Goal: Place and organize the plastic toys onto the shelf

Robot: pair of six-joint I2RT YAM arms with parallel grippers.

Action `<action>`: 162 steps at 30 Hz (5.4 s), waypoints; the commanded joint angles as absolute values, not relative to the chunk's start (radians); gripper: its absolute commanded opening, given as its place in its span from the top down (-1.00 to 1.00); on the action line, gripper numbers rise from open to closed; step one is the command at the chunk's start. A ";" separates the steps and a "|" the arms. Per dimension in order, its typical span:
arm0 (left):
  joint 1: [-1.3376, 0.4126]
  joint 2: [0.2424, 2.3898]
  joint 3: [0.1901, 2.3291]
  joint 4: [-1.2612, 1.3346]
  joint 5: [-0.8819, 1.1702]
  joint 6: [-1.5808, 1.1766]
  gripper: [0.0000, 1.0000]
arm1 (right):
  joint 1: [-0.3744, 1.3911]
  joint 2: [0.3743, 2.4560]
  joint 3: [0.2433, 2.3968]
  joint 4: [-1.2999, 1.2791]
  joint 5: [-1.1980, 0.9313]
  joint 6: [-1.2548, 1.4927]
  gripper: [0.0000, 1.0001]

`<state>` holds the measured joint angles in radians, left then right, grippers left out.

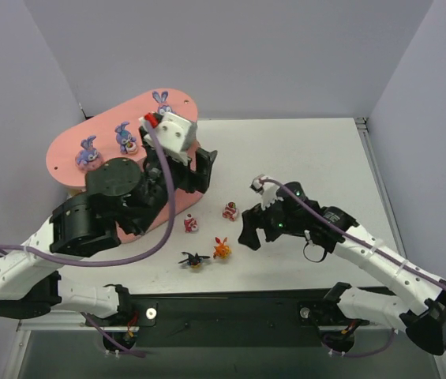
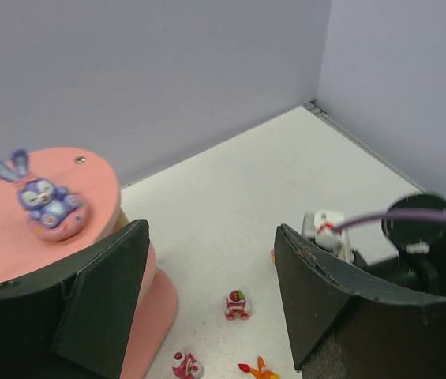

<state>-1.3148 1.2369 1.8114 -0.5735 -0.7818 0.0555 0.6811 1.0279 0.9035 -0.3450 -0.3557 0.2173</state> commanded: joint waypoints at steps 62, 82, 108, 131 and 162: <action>-1.315 1.031 1.882 -0.706 -1.014 -0.034 -0.50 | 0.884 1.385 1.209 0.042 -0.081 0.238 0.87; -1.315 1.074 1.951 -0.719 -1.166 0.047 -0.51 | 0.779 1.686 1.517 0.264 -0.279 0.333 0.84; -1.315 1.062 1.948 -0.721 -1.245 0.087 -0.51 | 0.808 1.867 1.787 -0.029 -0.298 0.314 0.83; -1.315 1.037 1.940 -0.727 -1.252 0.114 -0.51 | 0.831 1.948 1.879 -0.158 -0.199 0.296 0.78; -1.315 1.045 1.947 -0.718 -1.266 0.121 -0.51 | 0.834 1.862 1.732 -0.028 -0.104 0.304 0.05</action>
<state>-1.3148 1.0508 1.9316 -0.7307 -1.2495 0.1165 0.8394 1.8923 1.7077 -0.0189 -0.1368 0.2989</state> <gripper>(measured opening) 0.756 0.444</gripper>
